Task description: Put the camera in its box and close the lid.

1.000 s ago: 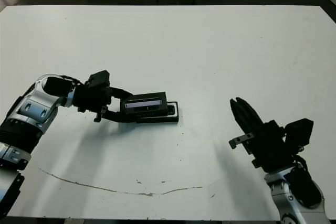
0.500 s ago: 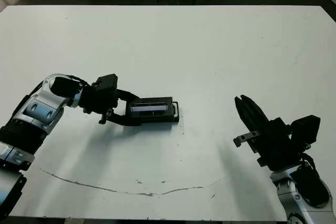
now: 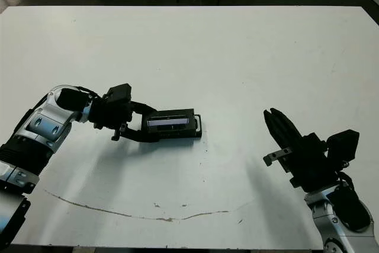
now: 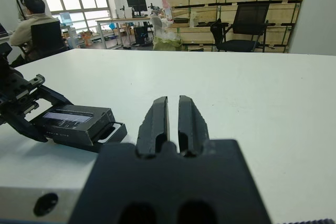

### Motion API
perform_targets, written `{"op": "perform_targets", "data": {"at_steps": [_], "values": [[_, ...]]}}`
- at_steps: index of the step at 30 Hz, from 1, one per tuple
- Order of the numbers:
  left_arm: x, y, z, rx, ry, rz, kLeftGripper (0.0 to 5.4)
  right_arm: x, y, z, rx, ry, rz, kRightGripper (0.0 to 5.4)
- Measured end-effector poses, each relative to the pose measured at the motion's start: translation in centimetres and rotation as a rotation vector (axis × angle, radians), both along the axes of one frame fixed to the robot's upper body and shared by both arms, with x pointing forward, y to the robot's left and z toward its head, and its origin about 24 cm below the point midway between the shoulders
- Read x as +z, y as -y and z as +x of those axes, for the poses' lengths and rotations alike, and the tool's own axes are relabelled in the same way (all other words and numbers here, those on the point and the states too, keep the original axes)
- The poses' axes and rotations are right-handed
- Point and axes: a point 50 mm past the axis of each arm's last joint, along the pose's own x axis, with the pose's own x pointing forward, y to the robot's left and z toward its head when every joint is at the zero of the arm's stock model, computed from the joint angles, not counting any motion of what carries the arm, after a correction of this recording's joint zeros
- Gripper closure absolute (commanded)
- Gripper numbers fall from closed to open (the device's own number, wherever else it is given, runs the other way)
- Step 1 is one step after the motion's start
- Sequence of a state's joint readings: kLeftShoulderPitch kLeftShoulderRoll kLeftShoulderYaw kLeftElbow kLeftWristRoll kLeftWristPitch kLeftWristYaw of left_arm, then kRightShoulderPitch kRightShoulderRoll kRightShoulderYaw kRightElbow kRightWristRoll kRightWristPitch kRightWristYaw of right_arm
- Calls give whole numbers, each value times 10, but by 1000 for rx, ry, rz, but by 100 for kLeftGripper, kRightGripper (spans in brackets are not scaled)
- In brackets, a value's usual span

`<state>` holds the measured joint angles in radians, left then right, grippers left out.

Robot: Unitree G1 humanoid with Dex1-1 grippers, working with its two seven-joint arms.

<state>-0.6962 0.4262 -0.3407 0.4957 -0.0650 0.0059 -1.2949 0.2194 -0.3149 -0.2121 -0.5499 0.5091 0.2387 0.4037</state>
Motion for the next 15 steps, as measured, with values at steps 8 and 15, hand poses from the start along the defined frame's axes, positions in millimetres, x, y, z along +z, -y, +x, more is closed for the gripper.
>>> {"op": "perform_targets", "data": {"at_steps": [8, 15], "values": [[-4, -3, 1, 15, -3, -16, 307, 2, -1, 1, 9, 24, -12, 540], [-11, -3, 3, 33, -30, -24, 307, 3, -1, 1, 0, 27, -14, 540]]}}
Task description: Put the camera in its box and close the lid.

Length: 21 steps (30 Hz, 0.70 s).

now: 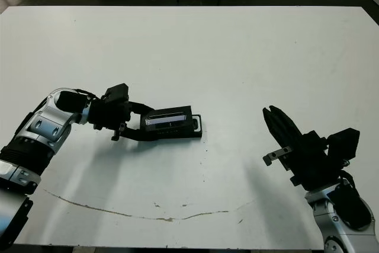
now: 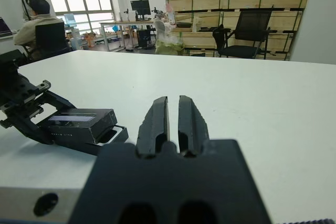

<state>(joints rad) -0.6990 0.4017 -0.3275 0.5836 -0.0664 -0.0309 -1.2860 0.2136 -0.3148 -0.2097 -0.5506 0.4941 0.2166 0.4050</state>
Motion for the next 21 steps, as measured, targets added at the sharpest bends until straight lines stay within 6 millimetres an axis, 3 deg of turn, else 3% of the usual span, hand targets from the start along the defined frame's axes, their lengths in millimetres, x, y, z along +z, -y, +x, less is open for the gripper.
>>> {"op": "perform_targets", "data": {"at_steps": [21], "values": [[-9, 5, 6, -2, -21, 24, 307, 0, 0, 0, 3, -6, 3, 540]]}}
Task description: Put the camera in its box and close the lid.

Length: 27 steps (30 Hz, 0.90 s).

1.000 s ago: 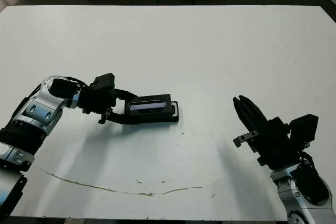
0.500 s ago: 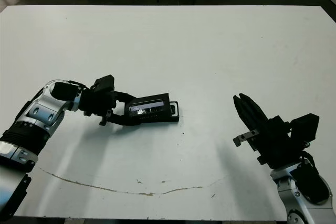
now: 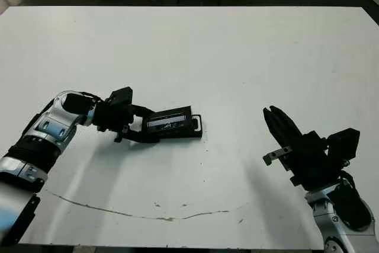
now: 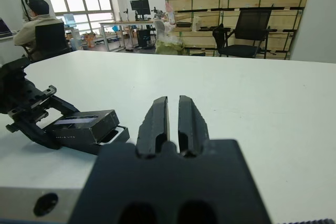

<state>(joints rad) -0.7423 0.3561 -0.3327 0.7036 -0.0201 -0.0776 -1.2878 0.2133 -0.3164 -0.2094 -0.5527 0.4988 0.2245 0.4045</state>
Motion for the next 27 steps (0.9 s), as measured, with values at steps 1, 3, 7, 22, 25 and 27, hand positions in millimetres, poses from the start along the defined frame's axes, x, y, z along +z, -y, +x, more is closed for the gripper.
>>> {"op": "perform_targets", "data": {"at_steps": [1, 3, 7, 22, 25, 27], "values": [[0, 0, 0, -1, -1, -1, 307, 0, 0, 0, 1, 0, 0, 540], [-1, 2, 1, -3, 0, 0, 307, 0, 0, 0, 1, -1, 3, 540], [-1, 6, 2, -5, -9, 4, 307, 0, 0, 0, 2, -2, 4, 540], [-6, 25, 7, -31, -12, -12, 307, 1, 2, -3, -22, -41, -4, 540], [-6, 27, 8, -33, -17, -6, 307, 2, 2, -3, -29, -40, -8, 540], [-6, 29, 9, -37, -18, 3, 307, 2, 2, -3, -29, -39, -10, 540]]}}
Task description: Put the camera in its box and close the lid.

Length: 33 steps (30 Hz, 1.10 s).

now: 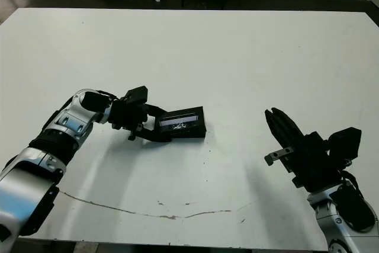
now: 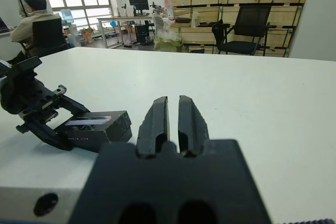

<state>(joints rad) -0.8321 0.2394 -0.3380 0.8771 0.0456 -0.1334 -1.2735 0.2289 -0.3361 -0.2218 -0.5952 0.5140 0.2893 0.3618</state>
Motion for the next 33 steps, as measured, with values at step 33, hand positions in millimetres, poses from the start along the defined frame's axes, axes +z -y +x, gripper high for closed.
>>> {"op": "perform_targets", "data": {"at_steps": [33], "values": [[14, 19, 5, -138, 91, 192, 314, -4, -3, -3, 15, -9, 10, 540]]}}
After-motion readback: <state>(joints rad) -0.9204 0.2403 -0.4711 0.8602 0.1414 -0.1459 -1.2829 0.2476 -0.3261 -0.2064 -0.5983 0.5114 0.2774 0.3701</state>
